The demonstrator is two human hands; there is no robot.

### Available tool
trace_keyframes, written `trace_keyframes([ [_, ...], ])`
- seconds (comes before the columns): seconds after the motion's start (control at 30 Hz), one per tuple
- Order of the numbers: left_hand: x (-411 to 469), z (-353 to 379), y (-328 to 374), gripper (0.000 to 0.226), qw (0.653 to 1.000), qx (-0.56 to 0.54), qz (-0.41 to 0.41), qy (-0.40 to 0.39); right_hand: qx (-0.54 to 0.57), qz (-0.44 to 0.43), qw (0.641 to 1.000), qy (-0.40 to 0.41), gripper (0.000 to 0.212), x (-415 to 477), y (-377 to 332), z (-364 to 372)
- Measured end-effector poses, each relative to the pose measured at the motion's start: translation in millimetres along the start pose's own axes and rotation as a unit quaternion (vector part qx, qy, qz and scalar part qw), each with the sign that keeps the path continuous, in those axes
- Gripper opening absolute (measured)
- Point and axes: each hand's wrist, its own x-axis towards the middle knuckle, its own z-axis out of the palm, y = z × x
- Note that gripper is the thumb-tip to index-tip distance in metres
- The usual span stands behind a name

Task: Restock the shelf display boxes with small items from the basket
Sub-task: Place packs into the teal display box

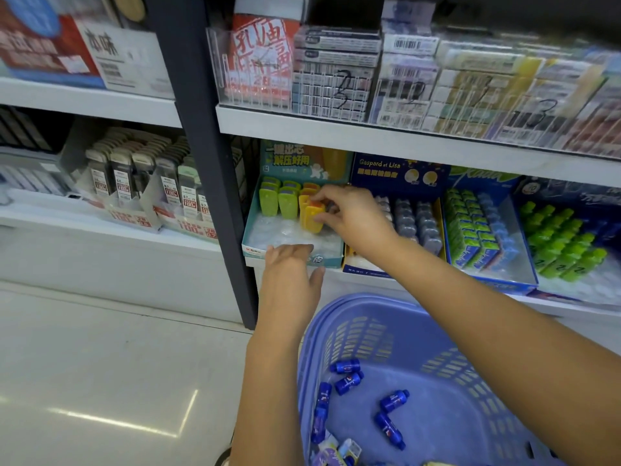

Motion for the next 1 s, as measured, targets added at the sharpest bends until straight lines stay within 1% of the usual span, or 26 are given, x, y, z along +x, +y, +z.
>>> trace_keyframes([
  [0.1,2,2,-4,0.039,1.000,0.007,0.010,0.011,-0.012,-0.007,1.000,0.002,0.031,3,1,10],
  [0.27,3,2,-6,0.039,1.000,0.008,0.013,0.007,-0.014,-0.023,1.000,0.013,0.031,2,0,17],
  [0.33,3,2,-6,0.039,1.000,0.007,0.013,0.010,-0.051,-0.038,0.998,0.023,0.028,3,1,17],
  [0.43,3,3,-6,0.038,1.000,0.005,0.017,0.012,-0.139,-0.066,0.988,-0.011,0.033,5,4,21],
  [0.53,4,4,-7,0.039,1.000,0.004,0.019,0.015,-0.182,-0.079,0.980,-0.029,0.038,6,7,25],
  [0.6,4,5,-7,0.039,1.000,0.006,0.018,0.016,-0.168,-0.089,0.981,-0.040,0.042,7,9,26],
  [0.73,4,6,-7,0.039,1.000,0.010,0.023,0.017,-0.102,-0.118,0.986,-0.049,0.046,7,14,27],
  [0.8,5,6,-9,0.038,0.999,0.004,0.027,0.019,-0.086,-0.116,0.988,-0.051,0.047,8,14,26],
  [0.87,5,6,-9,0.038,1.000,0.000,0.028,0.012,-0.096,-0.101,0.989,-0.055,0.046,9,11,25],
  [1.0,6,2,-9,0.038,1.000,0.004,0.024,-0.005,-0.168,-0.084,0.979,-0.082,0.039,14,3,22],
])
